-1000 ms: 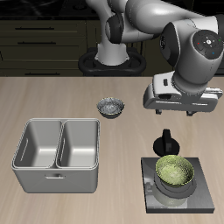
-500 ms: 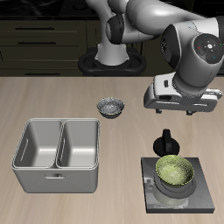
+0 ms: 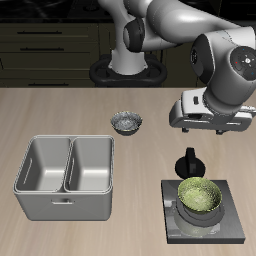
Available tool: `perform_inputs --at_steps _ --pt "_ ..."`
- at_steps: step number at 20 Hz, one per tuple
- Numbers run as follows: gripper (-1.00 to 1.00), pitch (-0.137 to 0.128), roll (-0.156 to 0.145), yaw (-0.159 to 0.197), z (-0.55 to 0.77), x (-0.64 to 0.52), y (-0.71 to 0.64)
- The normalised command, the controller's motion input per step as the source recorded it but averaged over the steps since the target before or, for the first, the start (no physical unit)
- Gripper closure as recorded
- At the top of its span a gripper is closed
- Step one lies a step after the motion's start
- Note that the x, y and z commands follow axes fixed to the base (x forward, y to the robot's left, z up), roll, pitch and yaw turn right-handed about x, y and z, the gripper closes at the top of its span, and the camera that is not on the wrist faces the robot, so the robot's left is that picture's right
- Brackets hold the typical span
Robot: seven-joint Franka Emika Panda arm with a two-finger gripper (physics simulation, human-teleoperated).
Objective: Place the green bowl on the flat stove and turn on the flat stove
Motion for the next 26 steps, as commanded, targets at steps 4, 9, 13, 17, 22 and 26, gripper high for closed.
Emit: perform_inputs --at_steps 4,9,13,17,22,26 --pt "-1.00 -0.025 -0.014 0.015 0.04 0.02 -0.09" --pt "-1.00 -0.015 -0.015 -0.011 -0.13 -0.04 -0.05" --pt "-1.00 -0.077 -0.005 0.001 -0.13 -0.08 0.07" --pt "-1.00 -0.020 0.006 -0.002 -0.32 -0.11 0.12" --pt "-1.00 0.010 0.000 -0.009 -0.22 0.00 0.00" --pt "-1.00 -0.009 -0.002 0.013 -0.19 -0.01 -0.02"
